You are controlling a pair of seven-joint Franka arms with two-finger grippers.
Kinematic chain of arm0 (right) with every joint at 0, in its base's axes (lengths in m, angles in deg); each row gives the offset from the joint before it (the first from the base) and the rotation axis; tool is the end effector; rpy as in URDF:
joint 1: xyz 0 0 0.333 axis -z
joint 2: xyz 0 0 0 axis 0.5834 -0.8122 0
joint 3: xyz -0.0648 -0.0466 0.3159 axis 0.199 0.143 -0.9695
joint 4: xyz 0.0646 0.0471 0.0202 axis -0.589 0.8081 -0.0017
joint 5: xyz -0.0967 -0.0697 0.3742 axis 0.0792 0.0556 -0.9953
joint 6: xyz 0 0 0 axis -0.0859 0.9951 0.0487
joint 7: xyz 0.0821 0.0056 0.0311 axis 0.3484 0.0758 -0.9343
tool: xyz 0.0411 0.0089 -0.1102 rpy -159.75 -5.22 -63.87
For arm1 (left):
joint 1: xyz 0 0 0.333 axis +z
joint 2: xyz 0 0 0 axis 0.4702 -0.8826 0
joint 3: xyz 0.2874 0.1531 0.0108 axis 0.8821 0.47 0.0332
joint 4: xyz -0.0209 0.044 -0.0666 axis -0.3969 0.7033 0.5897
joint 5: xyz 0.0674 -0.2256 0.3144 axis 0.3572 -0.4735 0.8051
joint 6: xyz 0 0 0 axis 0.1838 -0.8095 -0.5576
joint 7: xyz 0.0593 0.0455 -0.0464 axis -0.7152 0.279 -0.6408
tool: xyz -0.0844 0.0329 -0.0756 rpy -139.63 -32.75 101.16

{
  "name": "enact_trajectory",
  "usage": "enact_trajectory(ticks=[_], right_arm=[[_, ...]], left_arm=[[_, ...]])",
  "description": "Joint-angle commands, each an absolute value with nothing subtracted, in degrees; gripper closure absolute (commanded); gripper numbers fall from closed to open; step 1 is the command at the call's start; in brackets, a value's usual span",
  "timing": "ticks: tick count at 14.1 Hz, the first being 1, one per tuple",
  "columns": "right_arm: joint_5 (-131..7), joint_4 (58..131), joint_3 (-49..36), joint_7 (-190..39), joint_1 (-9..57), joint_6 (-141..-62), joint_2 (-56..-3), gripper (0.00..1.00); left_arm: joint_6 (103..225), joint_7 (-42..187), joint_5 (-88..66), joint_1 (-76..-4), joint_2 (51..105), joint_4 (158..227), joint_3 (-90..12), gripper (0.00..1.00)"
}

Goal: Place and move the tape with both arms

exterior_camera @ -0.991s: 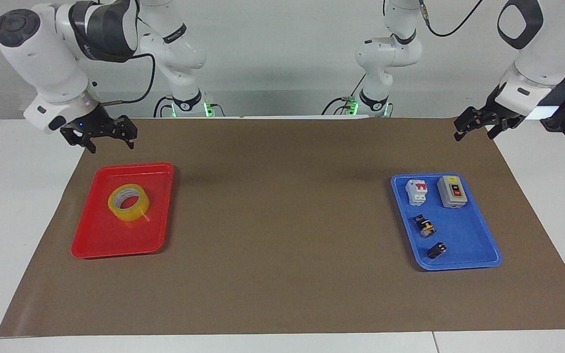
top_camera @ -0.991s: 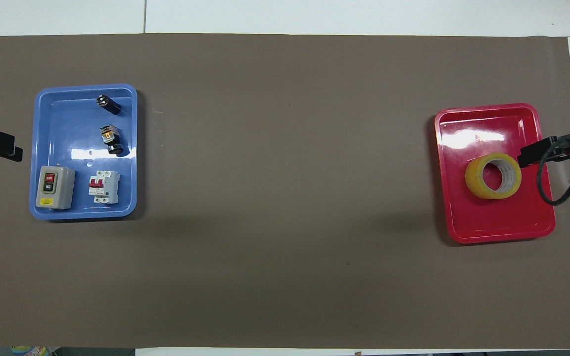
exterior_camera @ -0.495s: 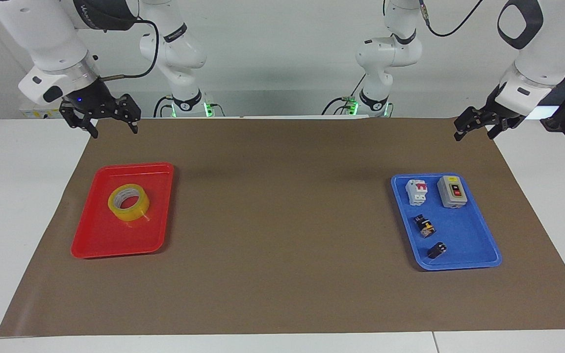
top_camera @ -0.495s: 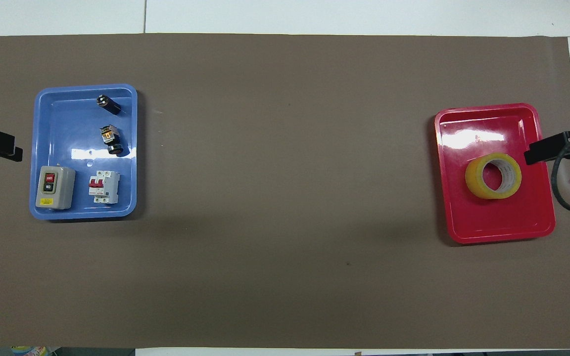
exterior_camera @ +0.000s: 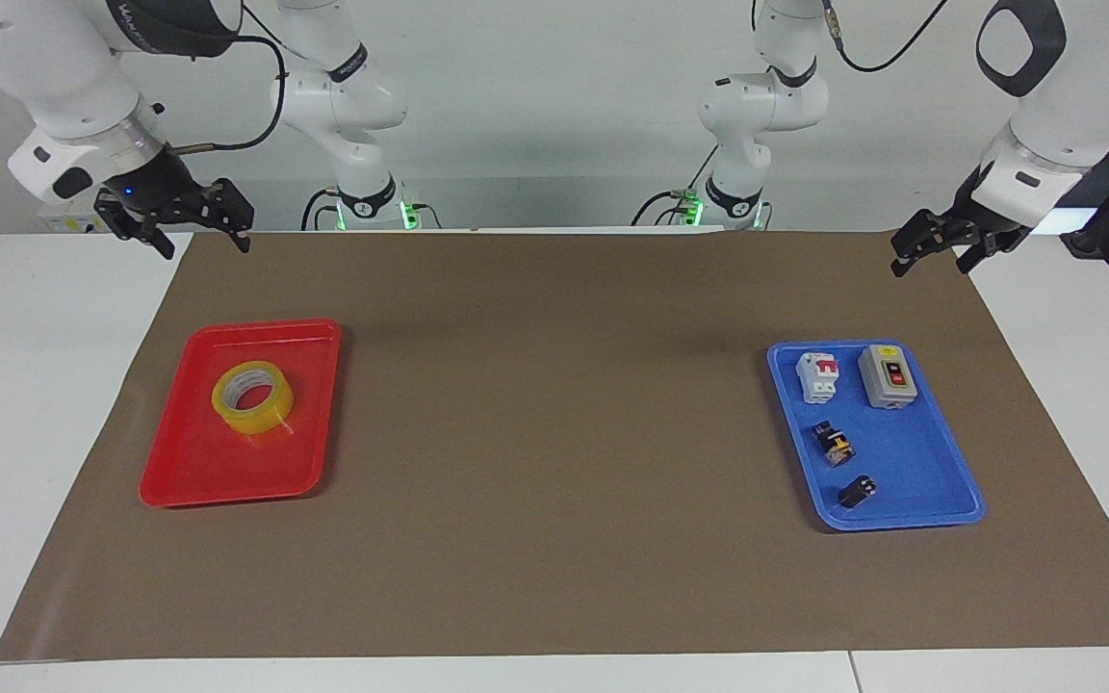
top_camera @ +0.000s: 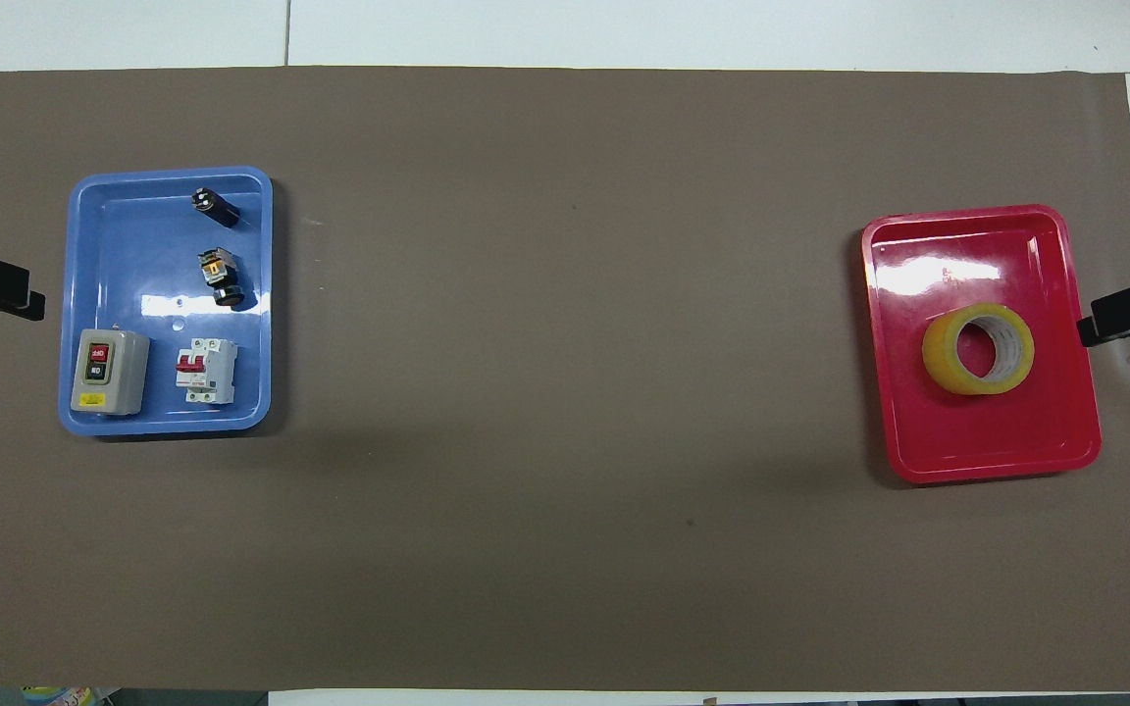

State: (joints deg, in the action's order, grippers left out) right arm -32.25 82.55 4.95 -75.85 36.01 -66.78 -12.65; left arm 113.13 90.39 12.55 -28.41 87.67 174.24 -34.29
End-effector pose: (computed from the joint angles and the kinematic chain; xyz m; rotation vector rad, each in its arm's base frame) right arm 0.5285 -0.0434 0.6180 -3.1014 -0.1004 0.1841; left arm 0.5509 0.0118 0.6071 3.1163 -0.0182 -0.1013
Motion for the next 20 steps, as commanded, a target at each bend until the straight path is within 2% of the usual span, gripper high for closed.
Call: enact_trajectory(ticks=[1,6,9,13,20], right_arm=[[-32.15,83.21,5.42,-75.44,34.03,-66.61,-11.99,0.0],[-31.98,81.28,5.59,-75.35,34.72,-68.9,-12.95,0.0],[-31.54,81.45,5.5,-75.71,34.64,-67.41,-12.51,0.0],[-26.79,80.58,4.97,-75.53,34.11,-68.9,-12.95,0.0],[-29.25,80.75,5.15,-75.44,34.9,-69.52,-12.95,0.0]], left_arm=[[113.62,89.71,12.31,-28.31,89.15,175.78,-34.23,0.0],[113.62,89.71,12.31,-28.31,89.15,175.78,-34.23,0.0],[113.62,89.71,12.31,-28.31,89.15,175.78,-34.4,0.0],[113.62,89.71,12.31,-28.31,89.15,175.78,-34.23,0.0],[113.62,89.71,12.31,-28.31,89.15,175.78,-34.23,0.0]])
